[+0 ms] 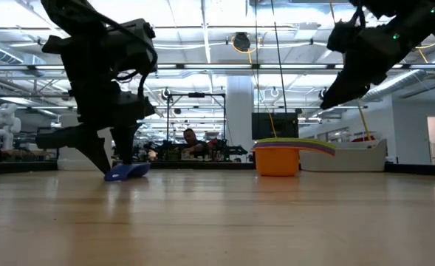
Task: Nest measuring cups in basket
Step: Stack the dark blue measuring cup on top of the green measuring cup
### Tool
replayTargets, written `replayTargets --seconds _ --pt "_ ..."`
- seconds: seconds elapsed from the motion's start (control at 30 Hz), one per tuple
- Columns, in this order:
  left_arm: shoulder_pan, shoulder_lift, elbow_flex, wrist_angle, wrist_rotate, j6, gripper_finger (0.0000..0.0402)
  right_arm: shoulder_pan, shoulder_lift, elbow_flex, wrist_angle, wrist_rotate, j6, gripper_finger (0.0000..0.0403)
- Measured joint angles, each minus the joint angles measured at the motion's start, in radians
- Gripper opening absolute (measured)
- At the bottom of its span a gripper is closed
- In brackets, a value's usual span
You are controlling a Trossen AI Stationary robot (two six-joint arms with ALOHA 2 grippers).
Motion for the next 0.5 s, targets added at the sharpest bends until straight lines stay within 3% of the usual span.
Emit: replayTargets --seconds 0.17,0.4,0.5 --pt "0.006 0.013 -0.002 0.039 -0.004 -0.029 0.0165 0.035 -0.028 0.000 0.030 0.078 0.008 0.0222" --pt "0.025 0.012 -0.001 0.116 -0.037 -0.199 0.0032 0.101 0.075 0.006 0.248 0.146 -0.016 0.0222" --pt "0.031 0.006 0.027 0.124 -0.056 -0.282 0.0019 0.125 0.150 0.046 0.275 0.216 -0.046 0.0222"
